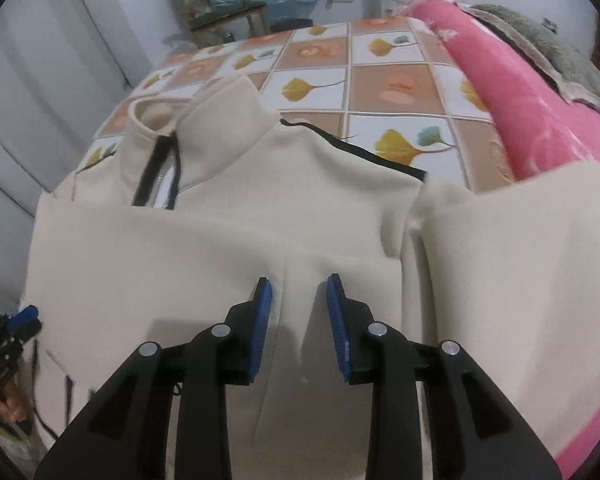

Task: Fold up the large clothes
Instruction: 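Fold the side panel over the body with the left tool and release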

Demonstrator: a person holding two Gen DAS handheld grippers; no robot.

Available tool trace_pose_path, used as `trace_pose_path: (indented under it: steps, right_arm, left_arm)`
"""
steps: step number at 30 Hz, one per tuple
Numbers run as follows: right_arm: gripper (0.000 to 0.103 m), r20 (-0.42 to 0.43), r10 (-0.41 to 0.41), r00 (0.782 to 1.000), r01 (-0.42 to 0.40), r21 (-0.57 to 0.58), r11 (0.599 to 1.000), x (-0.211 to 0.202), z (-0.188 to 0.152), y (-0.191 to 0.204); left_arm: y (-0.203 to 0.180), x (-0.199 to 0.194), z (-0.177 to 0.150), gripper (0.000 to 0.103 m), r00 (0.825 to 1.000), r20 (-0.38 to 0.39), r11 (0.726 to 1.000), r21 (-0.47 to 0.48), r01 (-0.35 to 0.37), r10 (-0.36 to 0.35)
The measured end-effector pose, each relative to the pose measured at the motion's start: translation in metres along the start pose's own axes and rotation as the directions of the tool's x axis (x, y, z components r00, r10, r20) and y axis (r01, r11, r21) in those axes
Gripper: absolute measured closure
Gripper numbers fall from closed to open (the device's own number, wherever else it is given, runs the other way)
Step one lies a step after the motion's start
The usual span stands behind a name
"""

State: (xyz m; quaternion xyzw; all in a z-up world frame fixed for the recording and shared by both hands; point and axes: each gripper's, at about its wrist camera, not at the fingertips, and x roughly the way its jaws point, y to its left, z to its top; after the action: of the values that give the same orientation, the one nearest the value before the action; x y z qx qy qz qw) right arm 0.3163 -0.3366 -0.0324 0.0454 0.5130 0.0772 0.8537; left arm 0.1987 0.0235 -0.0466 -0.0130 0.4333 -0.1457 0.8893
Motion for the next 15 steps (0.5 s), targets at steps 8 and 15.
trace_pose_path:
  steps: [8,15]
  right_arm:
    - [0.058,-0.031,-0.101,0.994,0.095,-0.167,0.981,-0.004,-0.054,0.024]
    - [0.047,0.026,-0.147,0.989,0.149,-0.188,0.971,-0.023,-0.071,0.038]
  left_arm:
    - [-0.007,0.001,-0.013,0.051,0.999,0.006,0.999,0.039,-0.037,0.037]
    - [-0.017,0.001,-0.013,0.035,0.997,0.01,0.996,0.047,-0.072,0.072]
